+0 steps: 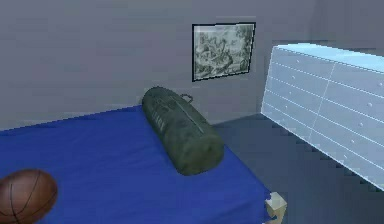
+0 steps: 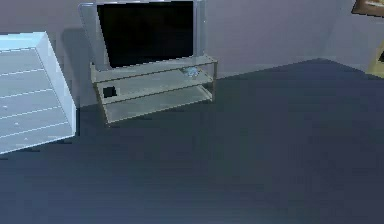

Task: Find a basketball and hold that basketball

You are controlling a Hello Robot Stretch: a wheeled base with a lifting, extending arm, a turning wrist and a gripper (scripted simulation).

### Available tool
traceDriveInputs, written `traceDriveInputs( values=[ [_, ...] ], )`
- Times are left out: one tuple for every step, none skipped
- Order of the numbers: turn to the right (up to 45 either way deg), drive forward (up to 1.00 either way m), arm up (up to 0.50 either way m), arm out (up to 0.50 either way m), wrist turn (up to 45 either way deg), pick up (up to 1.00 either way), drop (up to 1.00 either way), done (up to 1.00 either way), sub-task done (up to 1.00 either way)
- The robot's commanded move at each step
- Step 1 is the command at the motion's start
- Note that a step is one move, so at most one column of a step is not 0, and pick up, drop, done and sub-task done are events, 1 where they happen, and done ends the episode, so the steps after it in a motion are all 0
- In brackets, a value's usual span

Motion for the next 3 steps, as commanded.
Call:
traceDriveInputs(
  values=[
    [6.0, 0.0, 0.0, 0.0, 0.0, 0.0, 0.0, 0.0, 0.0],
    [0.0, 0.25, 0.0, 0.0, 0.0, 0.0, 0.0, 0.0, 0.0],
    [-45.0, 0.0, 0.0, 0.0, 0.0, 0.0, 0.0, 0.0, 0.0]
  ],
)
